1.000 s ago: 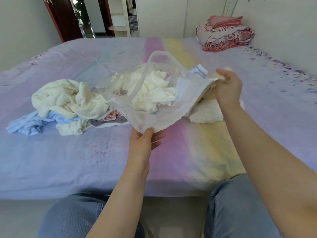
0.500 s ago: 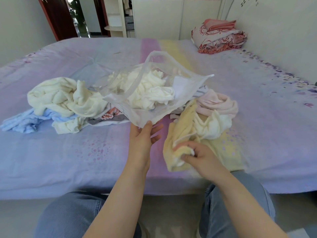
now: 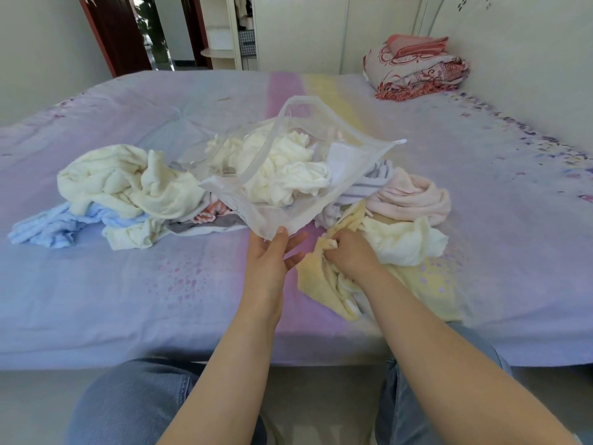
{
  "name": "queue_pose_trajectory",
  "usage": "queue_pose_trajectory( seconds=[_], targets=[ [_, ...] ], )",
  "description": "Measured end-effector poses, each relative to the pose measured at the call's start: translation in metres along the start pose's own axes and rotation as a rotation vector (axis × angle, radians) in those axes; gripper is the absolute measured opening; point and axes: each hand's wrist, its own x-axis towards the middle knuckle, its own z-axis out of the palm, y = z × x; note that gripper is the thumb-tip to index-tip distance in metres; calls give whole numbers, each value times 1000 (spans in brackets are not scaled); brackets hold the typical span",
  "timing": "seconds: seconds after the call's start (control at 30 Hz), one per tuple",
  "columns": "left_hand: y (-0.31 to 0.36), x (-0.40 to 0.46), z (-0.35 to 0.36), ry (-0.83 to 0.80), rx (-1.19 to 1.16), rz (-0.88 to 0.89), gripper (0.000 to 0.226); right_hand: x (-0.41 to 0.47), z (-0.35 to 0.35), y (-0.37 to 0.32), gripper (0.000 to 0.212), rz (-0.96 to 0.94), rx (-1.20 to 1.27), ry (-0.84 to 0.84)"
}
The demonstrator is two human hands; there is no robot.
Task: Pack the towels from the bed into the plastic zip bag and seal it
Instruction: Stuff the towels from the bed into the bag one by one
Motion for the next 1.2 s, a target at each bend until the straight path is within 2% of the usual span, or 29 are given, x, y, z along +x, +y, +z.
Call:
queue_pose_trajectory(
  seconds=[0.07,0.2,0.27,0.33,0.47,0.57,0.63,0.7,0.73,0.8,0.87,0.9,0.97,1.0,1.07,1.1,1.13,1.2],
  targets=[
    [1,1,-3,-12,6,8,32,2,-16,-6,7,-18,165,80],
    [1,0,-4,-29,26,34,31,-9,-68,-21,20,-169,520,522],
    [0,0,-2,-35,40,47,32,-19,-91,-30,30,-275,573,603],
    [-2,2,1,-55,54,55,34,-33,-102,-38,39,-431,454,613],
    [0,6,7,-96,22,49,43,-72,-75,-40,29,-945,36,728],
    [-3,9,4,-78,1,-79,62,-101,-32,-40,17,-1183,2,686],
    [-5,10,-1,-77,-8,-154,60,-116,-8,-36,36,-1079,155,542],
    [-9,8,-7,-65,-63,-186,54,-126,0,-37,66,-761,444,301],
    [-9,6,-10,-48,-76,-171,48,-127,1,-36,73,-611,568,183],
    [-10,1,-16,-60,-44,-111,35,-121,6,-27,71,-411,655,47],
    [-15,0,-19,-69,30,-117,24,-115,14,-14,66,-316,601,59],
    [-16,1,-20,-52,86,-117,20,-111,17,-8,63,-293,539,117],
    [-17,2,-20,-56,174,-98,21,-99,23,6,59,-305,236,271],
    [-17,2,-18,-65,196,-88,22,-93,26,13,70,-291,50,280],
    [-16,0,-17,-79,214,-71,25,-82,34,18,110,-183,-129,128],
    [-17,0,-16,-80,216,-59,30,-79,39,17,121,-130,-165,45],
    [-17,-1,-16,-80,222,-46,34,-75,43,14,125,-109,-191,-3],
    [-16,0,-17,-59,260,-11,37,-73,51,3,116,-134,-279,-12]
  ],
)
